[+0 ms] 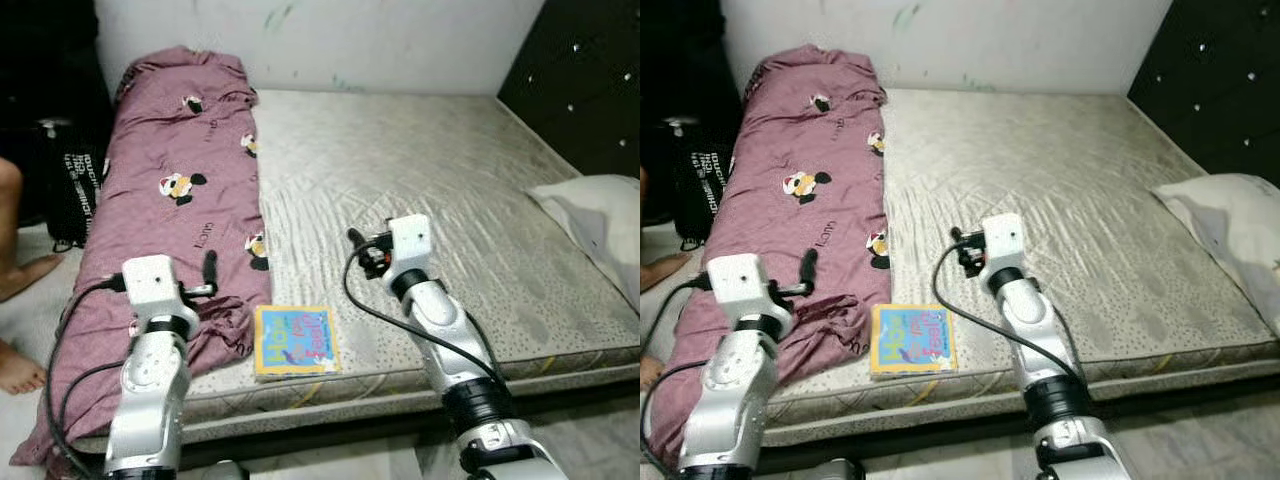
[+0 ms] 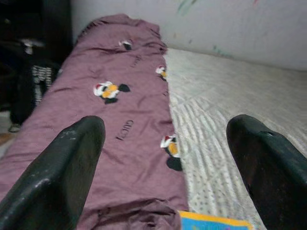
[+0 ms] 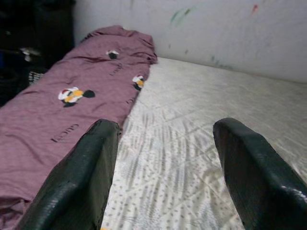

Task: Clean up the room

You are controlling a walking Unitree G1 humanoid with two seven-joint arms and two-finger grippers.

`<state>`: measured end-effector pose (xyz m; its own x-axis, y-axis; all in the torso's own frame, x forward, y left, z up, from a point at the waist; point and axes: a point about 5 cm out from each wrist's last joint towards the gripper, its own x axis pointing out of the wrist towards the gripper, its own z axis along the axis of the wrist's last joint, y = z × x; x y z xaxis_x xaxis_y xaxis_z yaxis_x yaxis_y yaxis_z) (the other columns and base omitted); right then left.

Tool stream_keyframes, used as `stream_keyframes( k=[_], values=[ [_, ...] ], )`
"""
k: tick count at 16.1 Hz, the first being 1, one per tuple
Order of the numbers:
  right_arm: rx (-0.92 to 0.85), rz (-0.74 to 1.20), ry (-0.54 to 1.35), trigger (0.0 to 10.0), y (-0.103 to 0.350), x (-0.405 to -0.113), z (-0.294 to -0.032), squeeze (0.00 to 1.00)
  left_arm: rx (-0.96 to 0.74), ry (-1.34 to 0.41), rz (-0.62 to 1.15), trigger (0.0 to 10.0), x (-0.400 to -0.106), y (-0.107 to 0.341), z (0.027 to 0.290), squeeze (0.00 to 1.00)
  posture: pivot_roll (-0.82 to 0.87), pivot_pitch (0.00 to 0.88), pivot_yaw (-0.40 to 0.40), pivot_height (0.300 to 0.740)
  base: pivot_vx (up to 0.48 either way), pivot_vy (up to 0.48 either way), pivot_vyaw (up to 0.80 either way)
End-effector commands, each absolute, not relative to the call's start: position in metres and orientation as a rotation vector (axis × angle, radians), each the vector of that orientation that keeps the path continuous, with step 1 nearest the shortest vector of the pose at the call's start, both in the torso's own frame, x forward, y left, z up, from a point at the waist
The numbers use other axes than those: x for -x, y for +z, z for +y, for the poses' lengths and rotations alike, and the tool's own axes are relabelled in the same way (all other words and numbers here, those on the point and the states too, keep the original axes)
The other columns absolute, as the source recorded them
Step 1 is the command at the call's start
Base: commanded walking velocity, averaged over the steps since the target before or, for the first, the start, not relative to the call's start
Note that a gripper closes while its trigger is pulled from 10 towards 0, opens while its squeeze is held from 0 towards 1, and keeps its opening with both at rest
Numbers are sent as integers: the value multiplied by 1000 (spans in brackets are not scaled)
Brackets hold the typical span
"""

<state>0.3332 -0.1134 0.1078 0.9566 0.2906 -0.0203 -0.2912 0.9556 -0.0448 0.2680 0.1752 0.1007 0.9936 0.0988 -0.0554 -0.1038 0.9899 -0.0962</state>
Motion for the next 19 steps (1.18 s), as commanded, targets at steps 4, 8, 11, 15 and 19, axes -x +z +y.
stream_keyframes(
  k=[4, 8, 11, 15, 19],
  values=[
    [34, 7, 288, 10000, 111, -335, -112, 0, 75, 112, 33, 10000, -268, 105, 179, 0, 19, 0, -92, 740, 0, 239, 0],
    [35, -10, 295, 10000, 114, -335, -111, 0, 79, 118, 24, 10000, -268, 106, 180, 0, 19, 0, -90, 740, 0, 0, 0],
    [41, -21, 306, 10000, 116, -335, -108, 0, 78, 126, 19, 10000, -268, 107, 181, 0, 19, 0, -89, 740, 0, 0, 373],
    [24, -2, 267, 10000, 114, -336, -113, 0, 86, 135, 18, 10000, -267, 108, 182, 0, 16, 0, -89, 740, 0, 0, 0],
    [16, -6, 258, 10000, 114, -334, -115, 0, 99, 146, 24, 10000, -265, 107, 183, 0, 13, 0, -88, 740, 0, 0, 0]
  ],
)
